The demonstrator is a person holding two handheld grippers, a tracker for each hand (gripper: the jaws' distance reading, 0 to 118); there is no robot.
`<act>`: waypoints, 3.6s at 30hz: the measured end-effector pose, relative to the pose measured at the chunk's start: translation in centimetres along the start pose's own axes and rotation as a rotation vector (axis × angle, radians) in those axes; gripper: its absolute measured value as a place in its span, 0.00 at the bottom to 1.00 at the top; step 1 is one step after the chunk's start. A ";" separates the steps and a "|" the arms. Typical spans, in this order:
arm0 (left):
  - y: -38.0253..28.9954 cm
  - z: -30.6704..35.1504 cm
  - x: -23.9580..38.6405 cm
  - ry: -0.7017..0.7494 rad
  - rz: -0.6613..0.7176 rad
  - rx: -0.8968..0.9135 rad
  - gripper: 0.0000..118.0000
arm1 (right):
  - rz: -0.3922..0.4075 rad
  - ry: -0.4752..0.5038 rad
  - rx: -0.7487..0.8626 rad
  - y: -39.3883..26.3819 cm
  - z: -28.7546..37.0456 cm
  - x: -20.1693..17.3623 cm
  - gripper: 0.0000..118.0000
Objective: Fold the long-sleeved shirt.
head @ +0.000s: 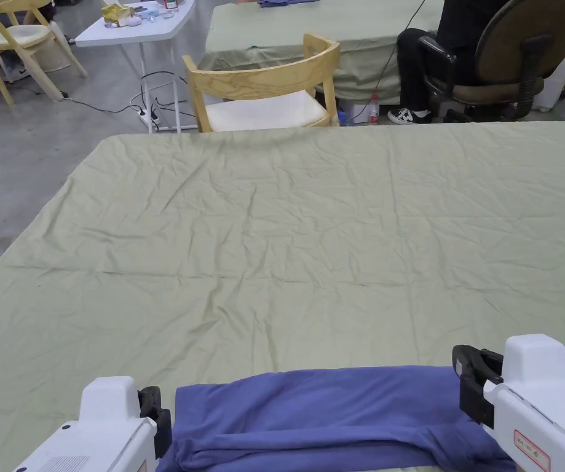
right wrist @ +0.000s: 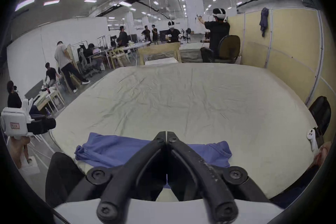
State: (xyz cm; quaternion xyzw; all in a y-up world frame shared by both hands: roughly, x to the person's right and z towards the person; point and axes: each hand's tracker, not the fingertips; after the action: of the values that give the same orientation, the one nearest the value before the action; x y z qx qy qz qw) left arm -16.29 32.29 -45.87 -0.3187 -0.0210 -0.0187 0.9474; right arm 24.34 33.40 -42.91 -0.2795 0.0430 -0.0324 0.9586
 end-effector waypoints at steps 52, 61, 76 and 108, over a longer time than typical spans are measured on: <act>-3.6 -25.6 -8.6 -0.930 0.363 -0.730 0.65 | 0.113 0.059 -0.237 -0.4 -7.2 -3.3 0.00; -3.6 -24.6 -8.1 -0.771 0.251 -0.676 0.09 | 0.059 0.058 -0.236 -1.0 -7.3 -2.2 0.00; 1.3 -22.2 -12.4 -0.561 0.043 -0.548 0.07 | 0.016 0.038 -0.220 -1.3 -7.4 -0.6 0.00; 9.2 -18.5 13.3 -0.777 -0.084 -0.761 0.07 | -0.236 -0.020 -0.120 -4.8 -3.0 9.1 0.00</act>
State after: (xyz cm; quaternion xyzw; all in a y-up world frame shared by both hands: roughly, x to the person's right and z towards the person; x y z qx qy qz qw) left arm -2.00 28.11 -65.47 -0.6213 -0.3740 0.0564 0.6862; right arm 32.87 26.95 -43.45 -0.3399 0.0019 -0.1395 0.9301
